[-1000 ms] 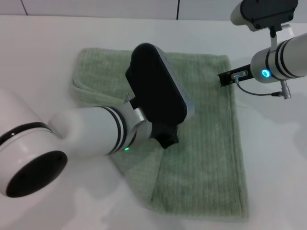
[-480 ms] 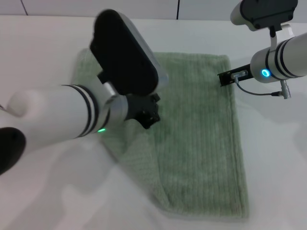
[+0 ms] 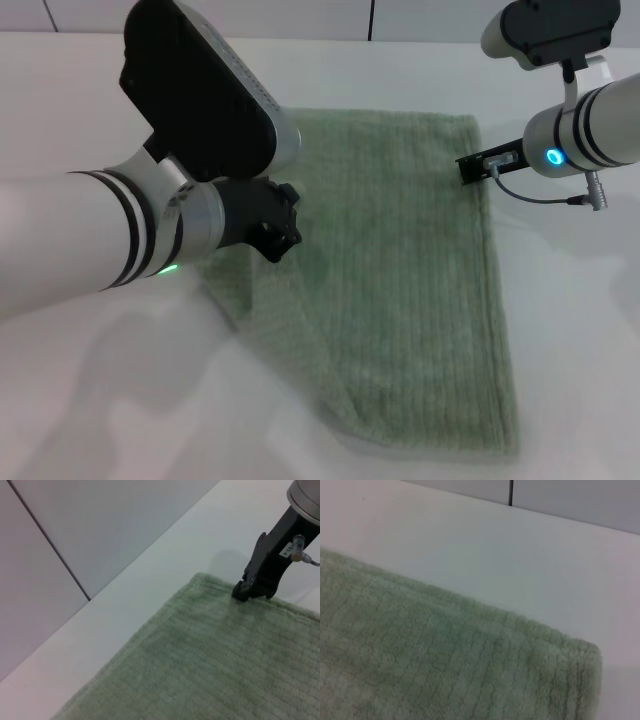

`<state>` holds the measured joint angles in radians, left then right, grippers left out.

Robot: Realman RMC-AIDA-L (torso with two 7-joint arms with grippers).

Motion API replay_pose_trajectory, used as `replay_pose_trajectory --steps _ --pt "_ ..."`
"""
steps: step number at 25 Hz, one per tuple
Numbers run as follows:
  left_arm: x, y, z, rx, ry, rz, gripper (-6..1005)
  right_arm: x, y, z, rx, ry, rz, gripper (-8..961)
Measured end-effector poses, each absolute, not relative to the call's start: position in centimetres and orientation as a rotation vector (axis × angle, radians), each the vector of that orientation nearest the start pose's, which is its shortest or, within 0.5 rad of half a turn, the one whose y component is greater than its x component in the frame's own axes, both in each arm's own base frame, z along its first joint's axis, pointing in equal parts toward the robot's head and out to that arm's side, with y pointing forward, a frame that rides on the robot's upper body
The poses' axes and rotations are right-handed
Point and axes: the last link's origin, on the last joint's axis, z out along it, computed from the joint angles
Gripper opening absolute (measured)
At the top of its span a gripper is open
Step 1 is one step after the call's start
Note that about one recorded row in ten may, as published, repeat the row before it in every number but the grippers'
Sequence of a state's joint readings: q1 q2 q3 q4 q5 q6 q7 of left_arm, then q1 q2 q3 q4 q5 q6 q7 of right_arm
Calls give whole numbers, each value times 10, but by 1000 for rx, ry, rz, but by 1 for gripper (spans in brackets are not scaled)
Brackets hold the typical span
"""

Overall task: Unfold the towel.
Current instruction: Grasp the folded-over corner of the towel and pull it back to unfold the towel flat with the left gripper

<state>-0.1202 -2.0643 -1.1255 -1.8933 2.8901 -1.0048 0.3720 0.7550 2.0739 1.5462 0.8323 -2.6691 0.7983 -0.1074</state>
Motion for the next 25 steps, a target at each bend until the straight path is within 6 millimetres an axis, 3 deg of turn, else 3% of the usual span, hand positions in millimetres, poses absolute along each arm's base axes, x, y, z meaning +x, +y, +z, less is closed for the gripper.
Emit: replay_pose_trajectory --steps 5,12,25 --pt "-133 281 -23 -2376 -406 155 39 208 424 -61 -2138 1123 -198 -1" --pt "-145 281 -5 -2322 -498 186 47 208 425 -61 -2137 1121 -199 -1" --pt "-158 267 -1 -2325 -674 310 63 207 425 -61 -2138 1118 -198 -2"
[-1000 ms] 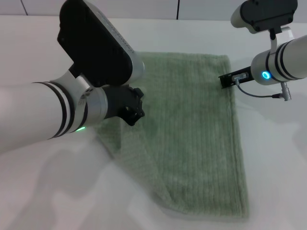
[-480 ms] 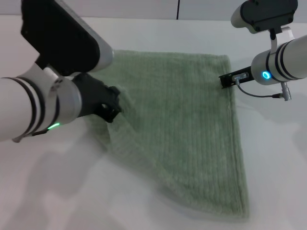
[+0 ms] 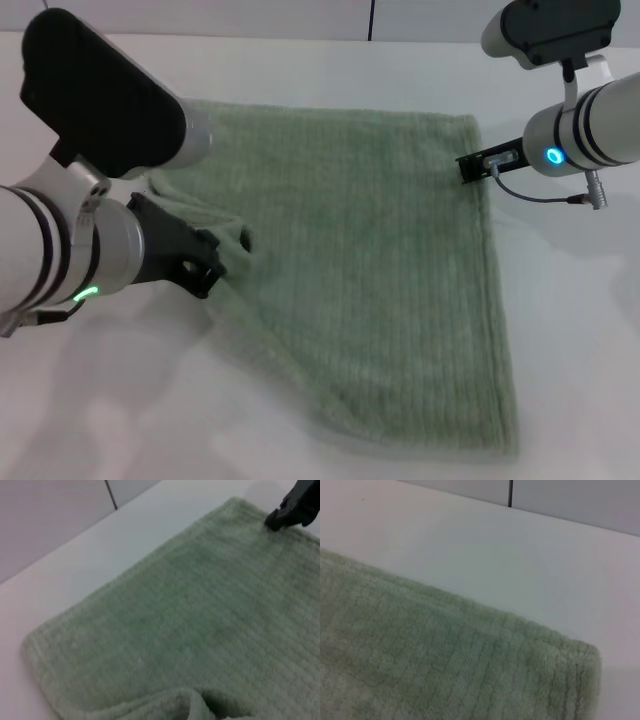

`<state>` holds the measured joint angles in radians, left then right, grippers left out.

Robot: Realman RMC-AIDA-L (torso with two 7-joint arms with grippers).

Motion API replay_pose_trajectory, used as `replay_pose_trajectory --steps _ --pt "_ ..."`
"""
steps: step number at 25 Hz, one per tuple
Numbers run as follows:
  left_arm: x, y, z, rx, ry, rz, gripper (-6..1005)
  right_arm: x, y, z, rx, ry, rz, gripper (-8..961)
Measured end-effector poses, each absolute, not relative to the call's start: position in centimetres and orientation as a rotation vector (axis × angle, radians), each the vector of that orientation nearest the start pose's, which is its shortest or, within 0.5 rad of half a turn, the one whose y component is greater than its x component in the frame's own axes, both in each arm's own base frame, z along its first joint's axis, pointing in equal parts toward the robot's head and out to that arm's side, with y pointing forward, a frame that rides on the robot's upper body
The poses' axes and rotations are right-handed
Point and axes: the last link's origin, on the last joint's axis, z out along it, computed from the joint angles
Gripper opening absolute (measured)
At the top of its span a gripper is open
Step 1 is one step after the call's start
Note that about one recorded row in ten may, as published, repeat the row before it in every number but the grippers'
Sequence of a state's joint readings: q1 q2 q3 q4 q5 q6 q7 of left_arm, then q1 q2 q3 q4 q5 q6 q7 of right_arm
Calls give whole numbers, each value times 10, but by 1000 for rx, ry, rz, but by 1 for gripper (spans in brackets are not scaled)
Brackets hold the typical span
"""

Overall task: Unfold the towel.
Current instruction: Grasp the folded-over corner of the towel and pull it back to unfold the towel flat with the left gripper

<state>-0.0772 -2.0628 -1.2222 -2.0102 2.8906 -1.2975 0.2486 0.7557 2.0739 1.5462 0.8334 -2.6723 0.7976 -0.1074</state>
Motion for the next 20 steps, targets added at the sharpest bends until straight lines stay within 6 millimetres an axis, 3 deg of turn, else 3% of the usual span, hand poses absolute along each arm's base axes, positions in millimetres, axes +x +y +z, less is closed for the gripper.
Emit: replay_pose_trajectory --steps 7,20 --pt "-168 270 11 -2267 -777 344 72 207 425 -61 -2139 1118 -199 -2" --pt "-174 263 12 -2264 -870 451 87 206 425 -61 -2142 1117 -201 -2"
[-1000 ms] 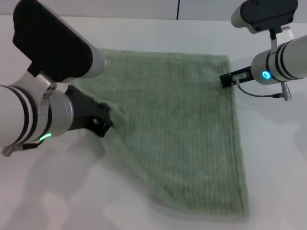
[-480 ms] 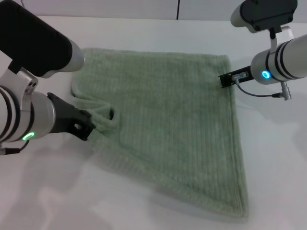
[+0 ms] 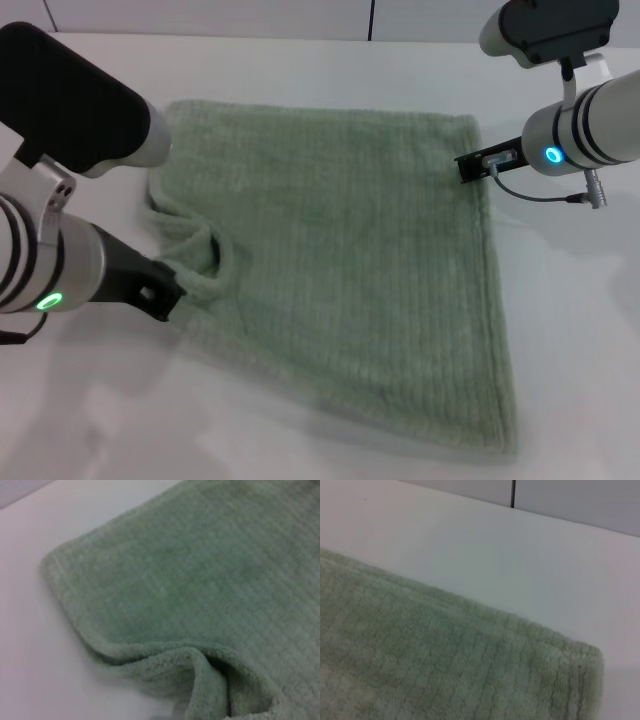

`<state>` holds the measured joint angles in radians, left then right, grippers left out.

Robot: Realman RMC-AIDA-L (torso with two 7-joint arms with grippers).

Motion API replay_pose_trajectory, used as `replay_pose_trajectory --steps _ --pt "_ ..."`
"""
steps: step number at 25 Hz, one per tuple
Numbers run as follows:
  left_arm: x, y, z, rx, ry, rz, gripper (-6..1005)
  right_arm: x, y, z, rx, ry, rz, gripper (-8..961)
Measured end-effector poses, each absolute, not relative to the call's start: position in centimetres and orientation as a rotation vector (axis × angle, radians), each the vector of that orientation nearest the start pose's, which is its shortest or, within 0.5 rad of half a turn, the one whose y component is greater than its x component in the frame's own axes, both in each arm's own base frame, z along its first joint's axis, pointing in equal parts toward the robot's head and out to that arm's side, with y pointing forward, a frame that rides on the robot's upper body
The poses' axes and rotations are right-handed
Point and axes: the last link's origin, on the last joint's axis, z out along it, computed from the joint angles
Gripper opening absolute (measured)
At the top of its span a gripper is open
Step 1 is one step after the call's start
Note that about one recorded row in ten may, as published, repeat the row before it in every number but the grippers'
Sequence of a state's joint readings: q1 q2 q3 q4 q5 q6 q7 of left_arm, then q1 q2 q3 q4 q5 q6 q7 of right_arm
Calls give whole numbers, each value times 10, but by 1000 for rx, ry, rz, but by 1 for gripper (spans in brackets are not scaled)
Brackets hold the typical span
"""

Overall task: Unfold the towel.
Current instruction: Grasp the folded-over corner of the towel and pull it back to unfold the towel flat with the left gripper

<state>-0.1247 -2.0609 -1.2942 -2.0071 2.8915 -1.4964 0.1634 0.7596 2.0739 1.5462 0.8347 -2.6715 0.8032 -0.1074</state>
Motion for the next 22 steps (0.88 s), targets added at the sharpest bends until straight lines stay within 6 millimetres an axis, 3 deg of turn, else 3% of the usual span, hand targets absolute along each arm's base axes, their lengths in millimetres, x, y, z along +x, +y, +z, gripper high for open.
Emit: replay_pose_trajectory --steps 9,22 --pt "-192 270 28 -2186 -959 472 98 205 425 -61 -2142 1115 -200 -2" --pt "-196 255 17 -2209 -1018 556 114 205 425 -60 -2143 1118 -207 -2"
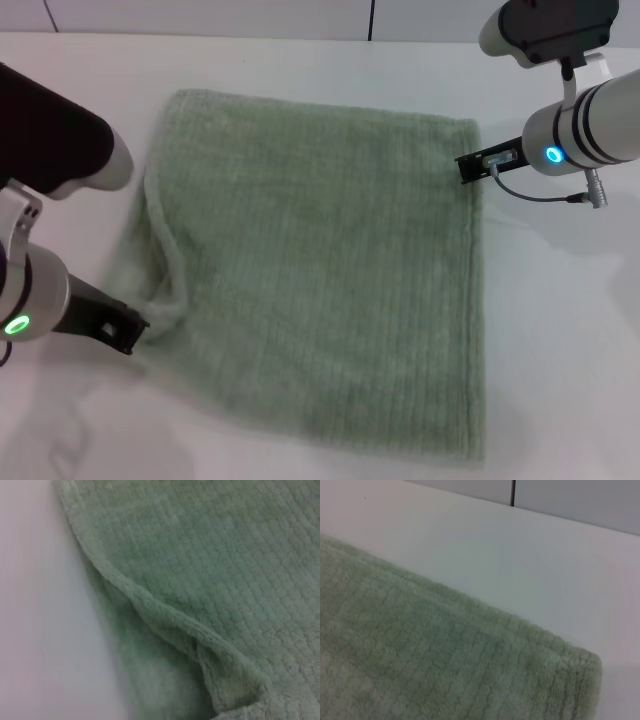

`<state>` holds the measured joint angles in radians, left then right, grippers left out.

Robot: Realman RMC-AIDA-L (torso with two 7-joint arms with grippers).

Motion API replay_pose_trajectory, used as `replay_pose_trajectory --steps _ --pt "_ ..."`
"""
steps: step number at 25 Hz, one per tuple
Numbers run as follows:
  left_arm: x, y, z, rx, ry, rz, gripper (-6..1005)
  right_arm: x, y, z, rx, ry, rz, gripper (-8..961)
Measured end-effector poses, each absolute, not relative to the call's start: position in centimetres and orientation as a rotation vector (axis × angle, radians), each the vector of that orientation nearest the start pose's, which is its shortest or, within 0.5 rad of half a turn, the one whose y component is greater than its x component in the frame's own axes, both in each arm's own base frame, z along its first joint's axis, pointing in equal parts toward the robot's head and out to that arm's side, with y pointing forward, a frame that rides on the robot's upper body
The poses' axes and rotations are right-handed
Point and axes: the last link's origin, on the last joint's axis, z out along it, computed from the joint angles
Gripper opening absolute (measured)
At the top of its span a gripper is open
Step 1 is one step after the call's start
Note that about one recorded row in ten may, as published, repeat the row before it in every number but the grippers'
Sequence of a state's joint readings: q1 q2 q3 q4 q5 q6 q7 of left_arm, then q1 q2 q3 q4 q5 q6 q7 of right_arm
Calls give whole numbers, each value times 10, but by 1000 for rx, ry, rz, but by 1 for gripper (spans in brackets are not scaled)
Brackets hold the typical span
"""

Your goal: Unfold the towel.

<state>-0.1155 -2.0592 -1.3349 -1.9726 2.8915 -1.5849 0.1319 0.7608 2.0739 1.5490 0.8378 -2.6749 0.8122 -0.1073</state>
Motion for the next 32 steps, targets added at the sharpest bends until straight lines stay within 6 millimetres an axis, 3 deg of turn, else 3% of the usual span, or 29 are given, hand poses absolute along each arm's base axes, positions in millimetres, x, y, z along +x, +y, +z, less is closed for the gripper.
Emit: replay_pose_trajectory --steps 9,12,13,18,21,25,26,27,29,30,31,32 --pt "-194 261 18 -2220 -970 533 125 202 424 -59 -2149 1112 -201 15" --pt "-197 266 24 -2194 -982 514 277 194 425 -55 -2157 1092 -171 23" --pt "-198 273 35 -2156 -986 482 328 194 425 -55 -2157 1092 -171 26" --pt "-184 285 41 -2161 -884 399 530 180 427 -49 -2168 1050 -123 40" --pt "-177 296 42 -2172 -760 335 557 172 430 -44 -2168 991 -94 48" --pt "-173 320 51 -2101 -471 153 584 152 427 -32 -2152 774 54 59" --pt "-173 320 51 -2101 -471 153 584 152 427 -32 -2152 774 54 61" --pt "-174 332 62 -1973 -311 3 584 147 422 -29 -2138 690 114 64" --pt "-179 337 66 -1889 -251 -79 584 134 405 -22 -2092 491 261 69" --pt "-185 339 67 -1846 -236 -121 584 132 385 -17 -2029 363 403 72" --pt "-185 339 67 -1846 -236 -121 585 132 385 -17 -2029 363 403 75" --pt "-199 340 67 -1767 -236 -205 585 131 373 -13 -1983 302 495 78"
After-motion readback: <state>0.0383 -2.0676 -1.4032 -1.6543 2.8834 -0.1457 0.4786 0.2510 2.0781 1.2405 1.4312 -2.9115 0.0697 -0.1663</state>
